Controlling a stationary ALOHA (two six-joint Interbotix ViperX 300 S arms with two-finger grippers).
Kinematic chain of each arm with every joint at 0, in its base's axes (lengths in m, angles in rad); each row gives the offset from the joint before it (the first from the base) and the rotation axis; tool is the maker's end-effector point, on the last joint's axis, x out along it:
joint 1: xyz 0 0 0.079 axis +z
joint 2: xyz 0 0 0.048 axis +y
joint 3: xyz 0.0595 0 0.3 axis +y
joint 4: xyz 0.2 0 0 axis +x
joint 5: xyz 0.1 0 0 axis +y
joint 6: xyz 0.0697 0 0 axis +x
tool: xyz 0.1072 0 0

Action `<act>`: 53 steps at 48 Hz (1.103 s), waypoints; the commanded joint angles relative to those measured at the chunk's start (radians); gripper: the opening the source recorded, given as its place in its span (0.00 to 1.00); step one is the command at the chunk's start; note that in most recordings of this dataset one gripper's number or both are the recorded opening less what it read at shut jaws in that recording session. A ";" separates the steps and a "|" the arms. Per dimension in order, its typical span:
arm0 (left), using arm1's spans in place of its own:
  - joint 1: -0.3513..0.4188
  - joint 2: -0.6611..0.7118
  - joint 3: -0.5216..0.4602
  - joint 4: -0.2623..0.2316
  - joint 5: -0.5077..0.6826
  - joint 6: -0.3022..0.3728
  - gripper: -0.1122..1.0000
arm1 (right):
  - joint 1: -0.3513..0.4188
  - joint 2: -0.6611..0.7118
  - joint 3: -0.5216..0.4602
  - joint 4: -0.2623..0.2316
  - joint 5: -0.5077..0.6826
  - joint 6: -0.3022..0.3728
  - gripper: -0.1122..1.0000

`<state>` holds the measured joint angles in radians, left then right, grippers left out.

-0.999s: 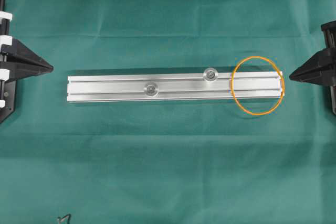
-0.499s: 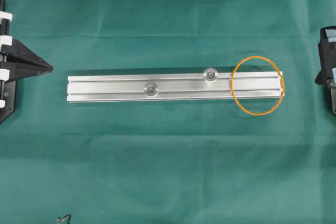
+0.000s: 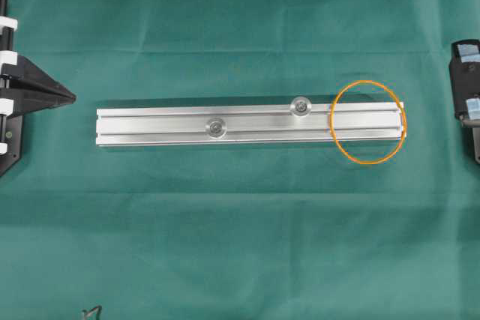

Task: Hook the rubber onto the shaft.
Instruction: 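Raise the right gripper and open it above the orange band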

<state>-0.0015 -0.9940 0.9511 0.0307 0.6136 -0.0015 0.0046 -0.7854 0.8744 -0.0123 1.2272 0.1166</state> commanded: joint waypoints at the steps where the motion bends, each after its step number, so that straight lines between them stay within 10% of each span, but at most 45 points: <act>1: 0.002 0.009 -0.032 0.002 -0.011 0.002 0.12 | 0.002 0.008 -0.032 -0.005 0.000 0.003 0.13; 20: 0.002 0.009 -0.032 0.003 -0.011 0.000 0.12 | 0.002 0.032 -0.041 -0.005 0.037 0.003 0.16; 37: 0.002 0.009 -0.038 0.002 -0.011 0.000 0.12 | 0.002 0.026 -0.040 0.002 0.035 0.008 0.95; 53: 0.002 0.009 -0.038 0.002 -0.009 -0.006 0.12 | 0.002 0.028 -0.040 0.005 0.034 0.008 0.96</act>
<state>0.0000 -0.9940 0.9449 0.0307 0.6105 -0.0061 0.0046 -0.7593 0.8575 -0.0107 1.2625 0.1227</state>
